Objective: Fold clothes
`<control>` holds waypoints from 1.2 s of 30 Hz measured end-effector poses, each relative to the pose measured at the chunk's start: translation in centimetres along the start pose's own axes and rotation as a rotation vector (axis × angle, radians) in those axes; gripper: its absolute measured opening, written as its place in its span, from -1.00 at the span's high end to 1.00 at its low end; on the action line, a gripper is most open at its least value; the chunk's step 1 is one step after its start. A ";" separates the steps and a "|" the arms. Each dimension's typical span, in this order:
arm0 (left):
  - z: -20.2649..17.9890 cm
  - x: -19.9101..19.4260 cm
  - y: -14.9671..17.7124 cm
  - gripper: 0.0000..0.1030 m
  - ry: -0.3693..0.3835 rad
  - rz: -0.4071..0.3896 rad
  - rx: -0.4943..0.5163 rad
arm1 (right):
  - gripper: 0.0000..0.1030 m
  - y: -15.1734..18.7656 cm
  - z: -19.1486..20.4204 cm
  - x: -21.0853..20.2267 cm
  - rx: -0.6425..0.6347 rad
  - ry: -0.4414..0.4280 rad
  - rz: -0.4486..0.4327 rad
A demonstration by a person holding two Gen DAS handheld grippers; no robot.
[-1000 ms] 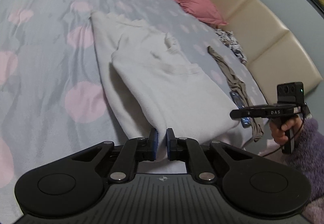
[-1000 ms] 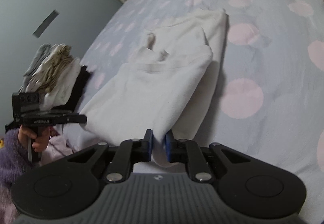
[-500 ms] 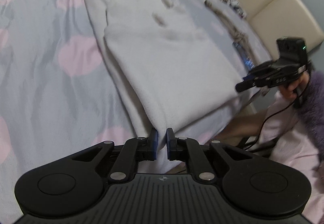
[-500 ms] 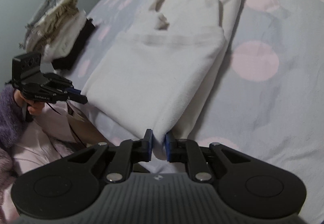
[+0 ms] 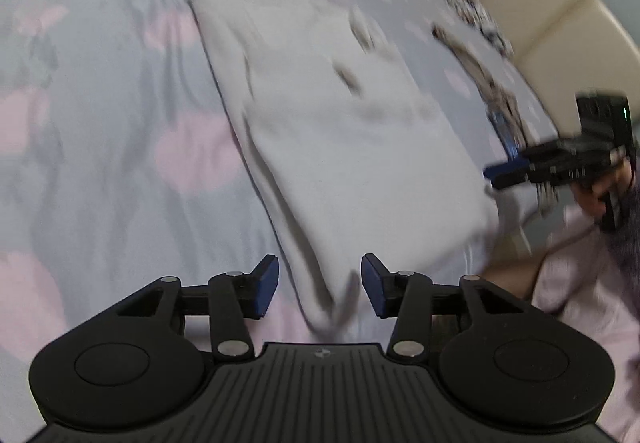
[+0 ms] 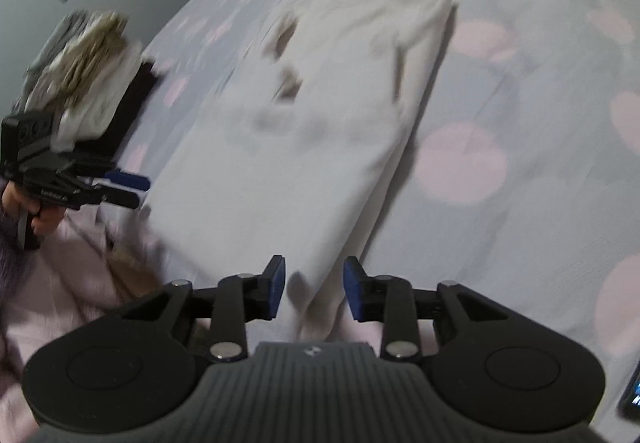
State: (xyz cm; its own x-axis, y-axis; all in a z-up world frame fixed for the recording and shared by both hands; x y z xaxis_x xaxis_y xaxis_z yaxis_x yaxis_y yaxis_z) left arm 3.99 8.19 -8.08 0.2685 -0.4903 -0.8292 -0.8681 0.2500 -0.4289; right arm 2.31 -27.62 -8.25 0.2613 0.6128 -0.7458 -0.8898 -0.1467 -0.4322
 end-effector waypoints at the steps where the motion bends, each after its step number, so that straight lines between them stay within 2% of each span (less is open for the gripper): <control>1: 0.3 0.1 -0.8 0.07 -0.009 -0.015 -0.019 | 0.23 -0.7 -0.3 0.1 0.009 0.015 -0.015; 6: 1.0 2.0 -4.6 0.05 -0.086 -0.069 -0.049 | 0.05 -4.5 -1.2 1.9 0.022 0.106 -0.065; 9: 1.7 3.7 -6.7 0.02 -0.098 -0.073 -0.076 | 0.03 -6.8 -1.9 3.4 0.041 0.124 -0.067; 14: 3.2 6.1 -9.5 -0.04 -0.136 -0.063 -0.061 | 0.02 -10.1 -3.5 5.8 0.041 0.160 -0.055; 17: 4.7 7.7 -11.0 -0.04 -0.148 -0.055 -0.091 | 0.09 -11.9 -5.0 7.2 0.037 0.191 -0.042; 20: 6.1 8.3 -13.2 -0.04 -0.114 -0.089 -0.143 | 0.10 -13.7 -6.9 8.0 0.097 0.167 -0.043; 22: 7.0 8.7 -14.8 -0.04 -0.125 -0.111 -0.175 | 0.09 -14.8 -7.7 8.5 0.118 0.157 -0.051; 24: 8.0 9.3 -16.6 -0.04 -0.146 -0.128 -0.203 | 0.10 -16.1 -8.3 9.1 0.131 0.159 -0.063; 27: 9.2 10.3 -18.9 -0.04 -0.154 -0.160 -0.241 | 0.21 -18.0 -9.7 9.5 0.173 0.178 -0.110; 32: 9.8 12.1 -21.3 -0.04 -0.160 -0.189 -0.226 | 0.28 -20.8 -11.7 10.1 0.224 0.176 -0.167; 36: 9.7 12.9 -22.3 0.08 -0.170 -0.220 -0.192 | 0.30 -22.9 -12.2 10.9 0.217 0.190 -0.198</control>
State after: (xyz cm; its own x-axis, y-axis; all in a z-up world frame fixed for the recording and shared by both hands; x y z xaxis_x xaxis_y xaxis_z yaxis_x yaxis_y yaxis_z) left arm 30.85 4.41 -12.66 0.5096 -0.3649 -0.7792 -0.8401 -0.0156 -0.5422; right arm 30.10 -27.03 -12.70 0.4838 0.4542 -0.7481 -0.8682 0.1414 -0.4756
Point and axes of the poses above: each gripper's, at about its wrist camera, not at the fingertips, and x roughly the way its jaws point, z to its left, y to its underside, the point moved 5 cm from there along x, roughly the way its jaws point, and after that the axes turned 5 degrees about -y, right-handed, at the moved point
